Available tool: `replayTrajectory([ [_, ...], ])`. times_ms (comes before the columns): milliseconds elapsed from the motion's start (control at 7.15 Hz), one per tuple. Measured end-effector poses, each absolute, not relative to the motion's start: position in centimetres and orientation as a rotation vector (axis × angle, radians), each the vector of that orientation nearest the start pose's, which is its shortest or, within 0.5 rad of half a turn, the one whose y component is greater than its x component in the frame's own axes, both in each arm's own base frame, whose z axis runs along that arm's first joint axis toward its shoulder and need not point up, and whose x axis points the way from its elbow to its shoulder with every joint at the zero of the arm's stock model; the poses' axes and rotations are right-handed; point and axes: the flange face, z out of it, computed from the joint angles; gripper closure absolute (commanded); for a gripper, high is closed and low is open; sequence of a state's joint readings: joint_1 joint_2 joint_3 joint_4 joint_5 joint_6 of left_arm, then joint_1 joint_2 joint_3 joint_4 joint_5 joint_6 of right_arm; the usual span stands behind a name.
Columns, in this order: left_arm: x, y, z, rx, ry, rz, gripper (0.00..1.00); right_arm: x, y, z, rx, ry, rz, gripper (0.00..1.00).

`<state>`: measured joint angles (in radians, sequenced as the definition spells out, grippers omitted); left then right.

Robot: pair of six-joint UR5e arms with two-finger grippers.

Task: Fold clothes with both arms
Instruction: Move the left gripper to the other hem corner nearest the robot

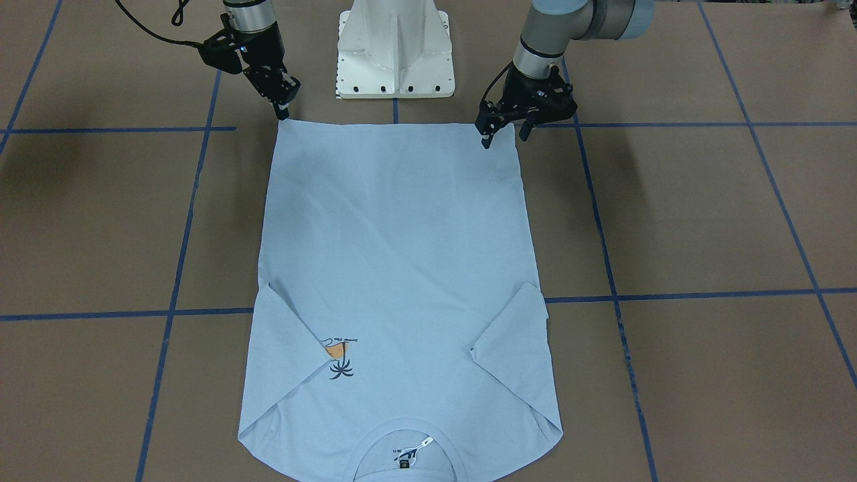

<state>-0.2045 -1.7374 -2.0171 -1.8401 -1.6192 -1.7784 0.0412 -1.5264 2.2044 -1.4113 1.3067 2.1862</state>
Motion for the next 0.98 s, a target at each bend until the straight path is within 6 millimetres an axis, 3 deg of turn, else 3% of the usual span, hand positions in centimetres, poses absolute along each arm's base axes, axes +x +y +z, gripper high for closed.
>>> replayTrajectory([
  [140,49.7,-22.5,34.8,-0.056,0.873,-0.356,0.23,-45.6,-17.8,33.2,0.002,-0.888,0.724,1.00],
  [280,49.8,-22.0,35.4,-0.061,0.860,-0.351,0.38,-45.6,-17.8,33.2,0.003,-0.888,0.724,1.00],
  [560,49.7,-21.7,35.8,-0.067,0.848,-0.355,1.00,-45.6,-17.8,33.2,0.004,-0.889,0.724,1.00],
  [980,49.3,-21.4,35.2,-0.075,0.816,-0.365,1.00,-45.6,-17.8,33.0,0.003,-0.892,0.724,1.00],
])
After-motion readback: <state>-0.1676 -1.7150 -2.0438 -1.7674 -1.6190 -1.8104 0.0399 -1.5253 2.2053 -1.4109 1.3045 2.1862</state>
